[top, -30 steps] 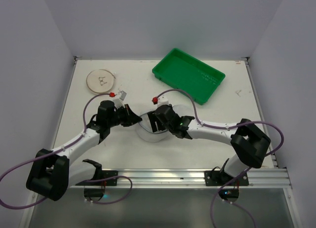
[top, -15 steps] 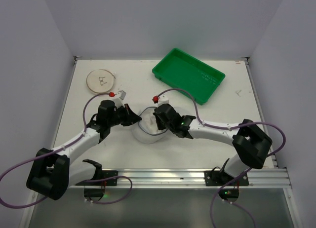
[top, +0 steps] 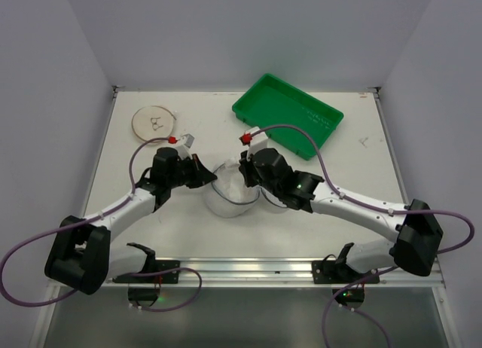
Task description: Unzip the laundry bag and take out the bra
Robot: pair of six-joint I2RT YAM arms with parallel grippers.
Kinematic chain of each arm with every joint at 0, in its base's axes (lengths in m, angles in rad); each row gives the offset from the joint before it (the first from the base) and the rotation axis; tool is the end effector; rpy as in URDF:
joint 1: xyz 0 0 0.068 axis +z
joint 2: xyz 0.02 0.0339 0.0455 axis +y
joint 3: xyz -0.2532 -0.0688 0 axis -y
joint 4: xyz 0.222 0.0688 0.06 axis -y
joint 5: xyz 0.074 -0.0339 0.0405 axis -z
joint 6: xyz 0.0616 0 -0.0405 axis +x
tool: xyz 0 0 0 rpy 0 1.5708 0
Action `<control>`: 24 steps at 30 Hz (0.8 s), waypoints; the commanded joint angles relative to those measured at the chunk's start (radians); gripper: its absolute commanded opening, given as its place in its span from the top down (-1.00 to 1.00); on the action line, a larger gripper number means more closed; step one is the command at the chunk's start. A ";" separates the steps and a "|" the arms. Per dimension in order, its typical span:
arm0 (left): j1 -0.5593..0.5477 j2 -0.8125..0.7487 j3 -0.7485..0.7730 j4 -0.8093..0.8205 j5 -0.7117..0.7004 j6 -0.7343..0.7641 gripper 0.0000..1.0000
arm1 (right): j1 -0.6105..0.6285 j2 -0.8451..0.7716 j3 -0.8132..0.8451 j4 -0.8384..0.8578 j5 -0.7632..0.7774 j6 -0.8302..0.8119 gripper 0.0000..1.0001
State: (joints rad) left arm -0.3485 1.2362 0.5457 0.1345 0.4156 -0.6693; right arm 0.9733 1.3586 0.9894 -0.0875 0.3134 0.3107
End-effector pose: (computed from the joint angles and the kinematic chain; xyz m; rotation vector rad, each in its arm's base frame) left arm 0.2330 -0.1111 0.1887 -0.0985 2.2529 -1.0190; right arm 0.1926 0.2492 0.2784 -0.4714 1.9844 0.5002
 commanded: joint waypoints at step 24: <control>-0.003 -0.046 0.077 -0.045 0.034 0.002 1.00 | -0.022 -0.118 0.413 -0.232 0.318 -0.240 1.00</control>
State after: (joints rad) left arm -0.3485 1.2133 0.5816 0.0811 0.4278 -0.6693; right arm 0.9615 1.2457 1.3277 -0.3119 0.5621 0.1425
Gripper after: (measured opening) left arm 0.012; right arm 0.020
